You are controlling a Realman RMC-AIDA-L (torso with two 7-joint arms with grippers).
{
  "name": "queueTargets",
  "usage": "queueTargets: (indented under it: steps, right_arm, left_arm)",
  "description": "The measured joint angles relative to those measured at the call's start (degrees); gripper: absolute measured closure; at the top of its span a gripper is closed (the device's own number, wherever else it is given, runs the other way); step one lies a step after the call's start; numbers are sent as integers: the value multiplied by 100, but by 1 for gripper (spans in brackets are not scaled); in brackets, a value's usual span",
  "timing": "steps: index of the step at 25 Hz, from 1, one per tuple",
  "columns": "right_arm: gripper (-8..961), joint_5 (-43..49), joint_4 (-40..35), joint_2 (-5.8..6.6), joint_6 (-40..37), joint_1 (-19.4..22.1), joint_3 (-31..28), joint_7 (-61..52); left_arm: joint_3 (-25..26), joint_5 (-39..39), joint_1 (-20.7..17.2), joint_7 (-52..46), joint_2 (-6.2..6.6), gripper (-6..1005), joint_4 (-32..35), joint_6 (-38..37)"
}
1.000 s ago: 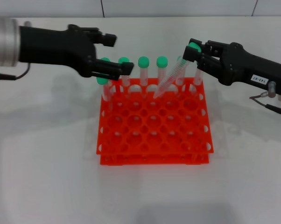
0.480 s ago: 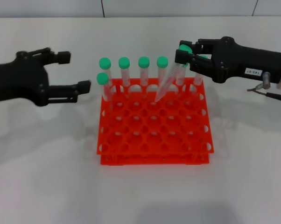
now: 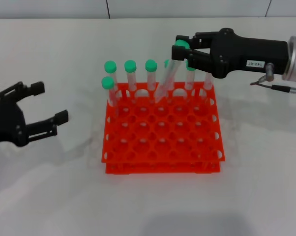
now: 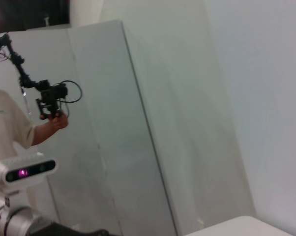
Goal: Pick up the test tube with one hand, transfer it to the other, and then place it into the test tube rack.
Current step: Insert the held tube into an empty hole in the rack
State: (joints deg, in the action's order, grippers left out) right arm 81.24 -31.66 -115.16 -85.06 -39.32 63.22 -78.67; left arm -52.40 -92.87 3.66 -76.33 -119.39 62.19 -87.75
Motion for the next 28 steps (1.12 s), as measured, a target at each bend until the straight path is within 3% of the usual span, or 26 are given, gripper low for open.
queueTargets:
  steps: [4,10,19,28]
  right_arm:
    - [696,5,-22,-18,125,-148,103,-39]
    - [696,-7,-13,-64,481,-369,307,-83]
    - [696,-47,-29,-98,1152,-728,873,-246]
    - [696,-179,-265,-105,1405,-652,1247,-217]
  left_arm:
    - [285,341,-111,852,-1,105,-799,1]
    - [573,441,-108,1302,25,105,-1380,4]
    - [585,354,-61,1532,36,105,-1777,234]
    - [581,340,-89,1494,43,105,-1864,198]
